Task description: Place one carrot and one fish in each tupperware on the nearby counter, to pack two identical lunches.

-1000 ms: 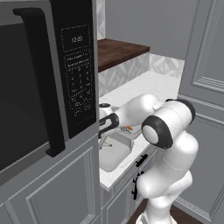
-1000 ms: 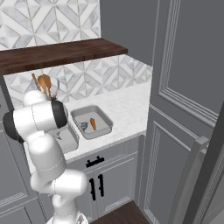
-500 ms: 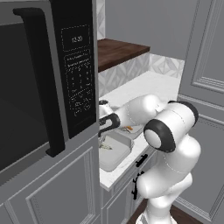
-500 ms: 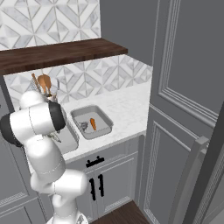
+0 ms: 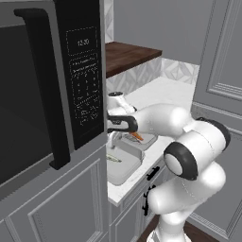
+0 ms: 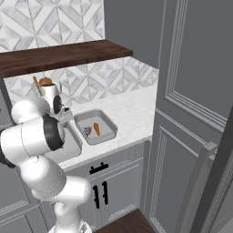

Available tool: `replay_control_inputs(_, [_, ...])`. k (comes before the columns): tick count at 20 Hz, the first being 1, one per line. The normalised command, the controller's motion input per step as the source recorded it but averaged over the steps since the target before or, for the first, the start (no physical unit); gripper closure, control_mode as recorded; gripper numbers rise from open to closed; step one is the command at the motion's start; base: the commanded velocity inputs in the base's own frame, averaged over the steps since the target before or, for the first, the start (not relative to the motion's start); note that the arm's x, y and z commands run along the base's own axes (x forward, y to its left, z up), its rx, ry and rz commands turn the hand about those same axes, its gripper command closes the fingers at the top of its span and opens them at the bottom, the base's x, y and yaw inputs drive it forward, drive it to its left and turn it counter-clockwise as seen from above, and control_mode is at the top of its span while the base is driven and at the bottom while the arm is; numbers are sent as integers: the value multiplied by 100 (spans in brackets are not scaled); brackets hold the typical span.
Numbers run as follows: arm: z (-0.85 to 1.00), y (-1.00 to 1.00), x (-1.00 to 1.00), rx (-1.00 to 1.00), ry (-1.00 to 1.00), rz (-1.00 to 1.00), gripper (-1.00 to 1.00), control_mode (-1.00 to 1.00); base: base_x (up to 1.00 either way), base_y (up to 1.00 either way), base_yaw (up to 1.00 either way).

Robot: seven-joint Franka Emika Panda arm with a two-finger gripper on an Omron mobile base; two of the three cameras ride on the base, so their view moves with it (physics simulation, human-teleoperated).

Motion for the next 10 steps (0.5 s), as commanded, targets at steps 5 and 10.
replay_control_inputs(5, [52, -95, -34, 1, 1, -11, -100, -100, 0, 0, 0])
replay_control_inputs(10, [30, -86, -61, 0, 1, -13, -100, -100, 0, 0, 0])
